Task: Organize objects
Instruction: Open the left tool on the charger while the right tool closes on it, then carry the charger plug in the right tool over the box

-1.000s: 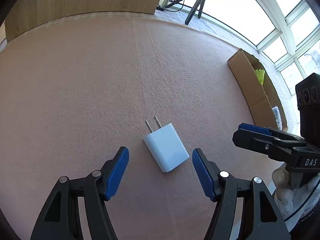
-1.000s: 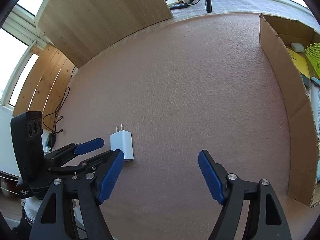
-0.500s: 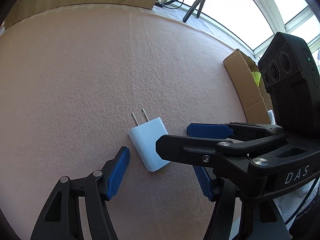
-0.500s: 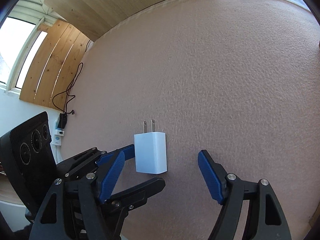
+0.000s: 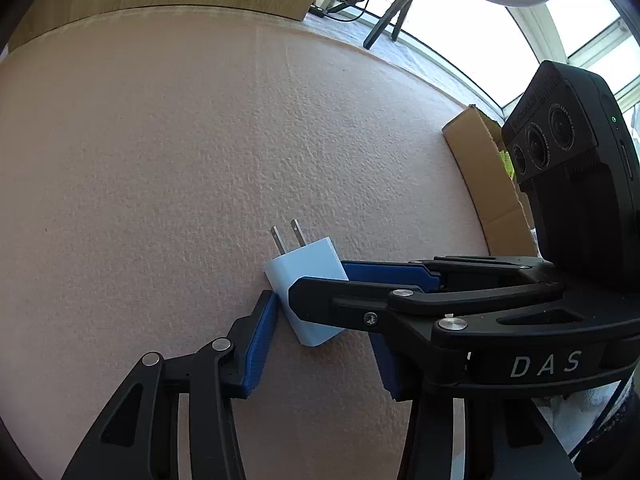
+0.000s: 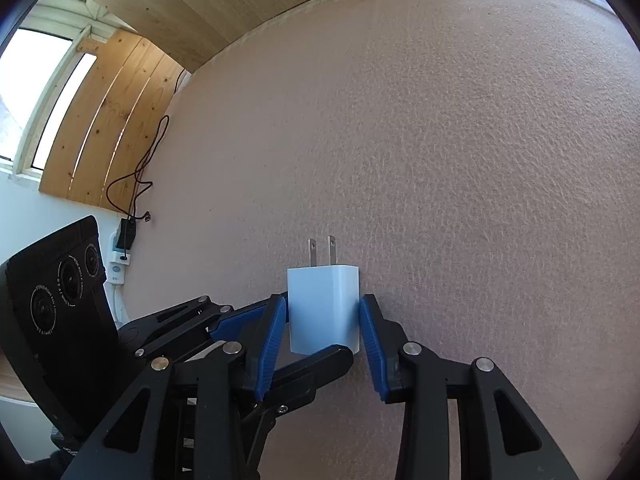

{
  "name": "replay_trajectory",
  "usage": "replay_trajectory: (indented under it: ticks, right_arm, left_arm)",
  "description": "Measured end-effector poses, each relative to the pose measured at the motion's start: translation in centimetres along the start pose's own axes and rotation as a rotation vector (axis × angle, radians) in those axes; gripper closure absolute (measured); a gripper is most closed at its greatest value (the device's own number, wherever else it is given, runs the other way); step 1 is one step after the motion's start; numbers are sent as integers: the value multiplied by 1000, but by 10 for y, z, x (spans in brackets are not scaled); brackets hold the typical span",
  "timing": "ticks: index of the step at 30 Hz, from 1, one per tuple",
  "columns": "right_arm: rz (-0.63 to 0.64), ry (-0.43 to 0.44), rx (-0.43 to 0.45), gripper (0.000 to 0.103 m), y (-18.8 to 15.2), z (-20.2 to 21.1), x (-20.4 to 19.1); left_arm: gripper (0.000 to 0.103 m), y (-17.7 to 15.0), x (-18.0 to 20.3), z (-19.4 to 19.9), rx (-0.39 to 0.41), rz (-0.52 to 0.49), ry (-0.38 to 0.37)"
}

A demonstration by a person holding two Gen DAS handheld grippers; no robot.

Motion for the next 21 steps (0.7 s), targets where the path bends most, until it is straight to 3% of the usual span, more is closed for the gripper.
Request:
replay_trajectory:
  ticks: [11, 21]
  right_arm:
    - [-11, -19, 83, 70, -5, 43, 16]
    - [-59, -79, 214, 70, -13, 115, 52]
  left_arm:
    - [55, 14, 43, 3, 20, -62, -22]
    - [55, 37, 133, -7, 39, -207, -73]
Point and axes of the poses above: each gripper's, at about its wrist camera, not at the fingertips, and z roughly against the way its jaws point, x to its right, y to its top, the point moved 8 cm from there along -z, roughly the way its jaws point, and after that the axes turned 2 degrees about z, right-handed, at the moved point
